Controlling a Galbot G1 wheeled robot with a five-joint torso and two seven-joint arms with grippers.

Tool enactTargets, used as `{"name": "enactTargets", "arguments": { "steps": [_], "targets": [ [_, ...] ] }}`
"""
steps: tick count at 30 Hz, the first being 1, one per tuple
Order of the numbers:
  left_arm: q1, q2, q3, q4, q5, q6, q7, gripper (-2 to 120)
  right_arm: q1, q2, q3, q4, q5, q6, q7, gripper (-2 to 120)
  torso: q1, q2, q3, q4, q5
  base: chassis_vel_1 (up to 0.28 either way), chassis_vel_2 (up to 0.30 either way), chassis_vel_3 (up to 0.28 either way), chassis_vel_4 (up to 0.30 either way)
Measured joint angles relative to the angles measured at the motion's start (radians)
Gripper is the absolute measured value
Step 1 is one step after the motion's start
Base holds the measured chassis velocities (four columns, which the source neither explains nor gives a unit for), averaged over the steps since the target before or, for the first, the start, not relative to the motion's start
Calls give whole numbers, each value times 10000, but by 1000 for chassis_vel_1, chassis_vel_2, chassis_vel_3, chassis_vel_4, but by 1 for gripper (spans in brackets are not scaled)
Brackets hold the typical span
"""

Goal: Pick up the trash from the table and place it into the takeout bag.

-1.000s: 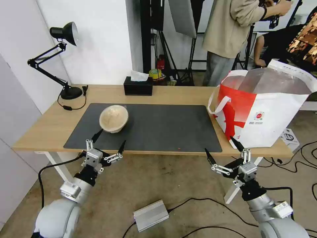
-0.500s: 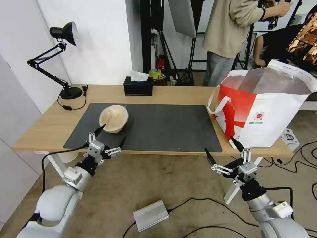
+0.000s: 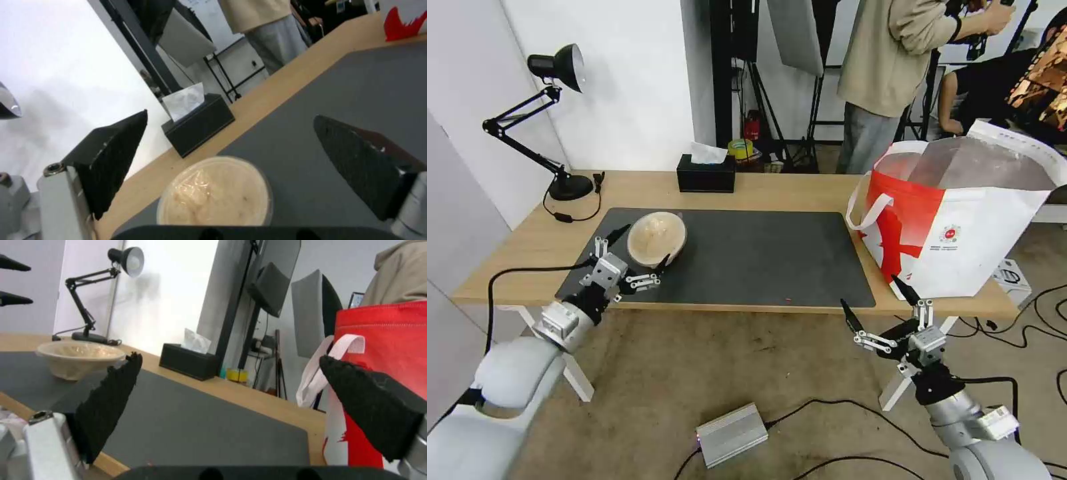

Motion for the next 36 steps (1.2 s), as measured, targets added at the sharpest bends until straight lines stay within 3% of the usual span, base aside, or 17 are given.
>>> {"name": "enactTargets", "arguments": {
  "steps": [9,21,36],
  "targets": [
    [-1013,413,622,401,95,421,593,100,-1,0,-1,0,0,0,0,100,0,0,0,-1,1,0,0,0,0],
    [-1995,503,1714,976,362,457,1375,100,0,0,0,0,0,0,0,100,0,1,0,-1,1,0,0,0,0],
    [-2488,519,2233,1446,1082,838,1530,100,-1,0,0,0,0,0,0,100,0,0,-1,0,1,0,0,0,0]
  ]
}}
